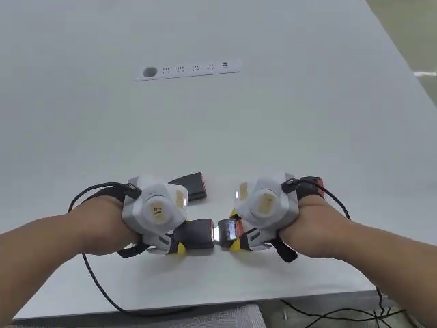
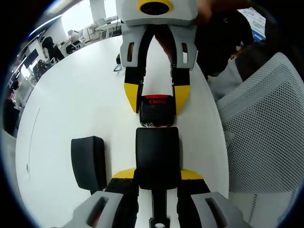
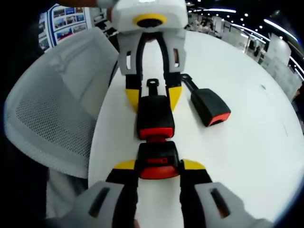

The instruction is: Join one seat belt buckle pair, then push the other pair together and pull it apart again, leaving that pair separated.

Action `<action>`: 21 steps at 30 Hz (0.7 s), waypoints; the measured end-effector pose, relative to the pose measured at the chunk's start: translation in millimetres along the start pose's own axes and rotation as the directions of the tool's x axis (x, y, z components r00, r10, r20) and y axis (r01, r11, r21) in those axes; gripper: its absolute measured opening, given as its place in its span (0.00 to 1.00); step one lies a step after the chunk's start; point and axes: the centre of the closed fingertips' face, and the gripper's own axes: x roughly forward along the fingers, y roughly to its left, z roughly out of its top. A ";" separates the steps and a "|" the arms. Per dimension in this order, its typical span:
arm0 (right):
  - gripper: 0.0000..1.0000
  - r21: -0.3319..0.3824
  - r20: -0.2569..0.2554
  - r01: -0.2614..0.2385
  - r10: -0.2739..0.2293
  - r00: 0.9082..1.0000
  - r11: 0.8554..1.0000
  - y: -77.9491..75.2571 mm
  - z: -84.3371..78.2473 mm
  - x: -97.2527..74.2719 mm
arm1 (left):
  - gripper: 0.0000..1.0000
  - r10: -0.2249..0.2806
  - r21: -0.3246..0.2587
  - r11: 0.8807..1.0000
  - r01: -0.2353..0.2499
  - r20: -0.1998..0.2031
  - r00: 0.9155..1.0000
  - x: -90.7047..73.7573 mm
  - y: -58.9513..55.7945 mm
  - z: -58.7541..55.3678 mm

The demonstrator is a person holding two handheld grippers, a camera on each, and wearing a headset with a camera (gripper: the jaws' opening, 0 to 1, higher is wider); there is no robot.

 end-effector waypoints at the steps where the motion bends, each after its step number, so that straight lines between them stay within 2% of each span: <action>1: 0.32 -0.001 0.000 -0.002 0.002 1.000 1.000 0.1 -0.7 -0.4 | 0.31 -0.002 -0.004 1.000 0.002 0.000 1.000 0.1 0.0 0.3; 13: 0.33 0.003 -0.002 0.004 -0.004 1.000 1.000 2.4 0.6 -0.6 | 0.32 0.014 0.010 1.000 -0.014 0.001 1.000 1.7 -1.5 0.4; 18: 0.34 0.004 -0.001 -0.010 0.010 1.000 1.000 1.7 0.8 -0.4 | 0.33 0.012 0.015 1.000 -0.012 -0.011 1.000 2.0 -1.4 0.8; 21: 0.34 -0.028 -0.021 -0.014 0.014 1.000 0.999 2.9 0.5 0.0 | 0.33 0.014 0.016 1.000 -0.013 -0.011 1.000 2.1 -1.6 0.7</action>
